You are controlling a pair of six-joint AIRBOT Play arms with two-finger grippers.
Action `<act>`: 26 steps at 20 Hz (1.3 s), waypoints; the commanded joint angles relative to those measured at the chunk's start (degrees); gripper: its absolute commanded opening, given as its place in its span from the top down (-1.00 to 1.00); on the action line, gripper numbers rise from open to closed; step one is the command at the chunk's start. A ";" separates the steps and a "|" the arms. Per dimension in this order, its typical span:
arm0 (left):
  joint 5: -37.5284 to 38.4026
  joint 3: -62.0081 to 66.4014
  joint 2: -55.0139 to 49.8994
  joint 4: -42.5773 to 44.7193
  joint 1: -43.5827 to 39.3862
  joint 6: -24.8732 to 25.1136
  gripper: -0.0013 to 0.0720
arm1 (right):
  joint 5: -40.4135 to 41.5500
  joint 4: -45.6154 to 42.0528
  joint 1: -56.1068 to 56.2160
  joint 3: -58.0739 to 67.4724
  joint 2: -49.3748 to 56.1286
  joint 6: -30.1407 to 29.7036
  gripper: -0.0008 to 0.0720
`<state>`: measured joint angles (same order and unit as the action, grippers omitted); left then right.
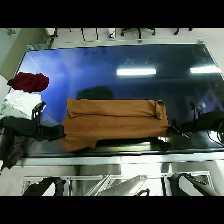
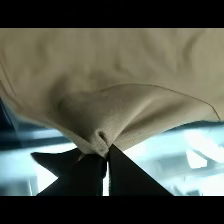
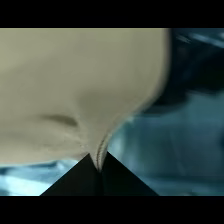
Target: Fold the shirts.
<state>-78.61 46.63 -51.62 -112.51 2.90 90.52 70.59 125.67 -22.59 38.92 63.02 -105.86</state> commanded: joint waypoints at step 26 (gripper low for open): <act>2.43 64.85 -61.96 -9.01 -4.59 0.42 -0.98 | -12.24 1.01 5.55 24.15 27.82 -7.74 -0.83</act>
<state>-71.29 106.91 -112.88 -120.25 -2.02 90.91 57.54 130.34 -16.80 62.81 89.25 -113.86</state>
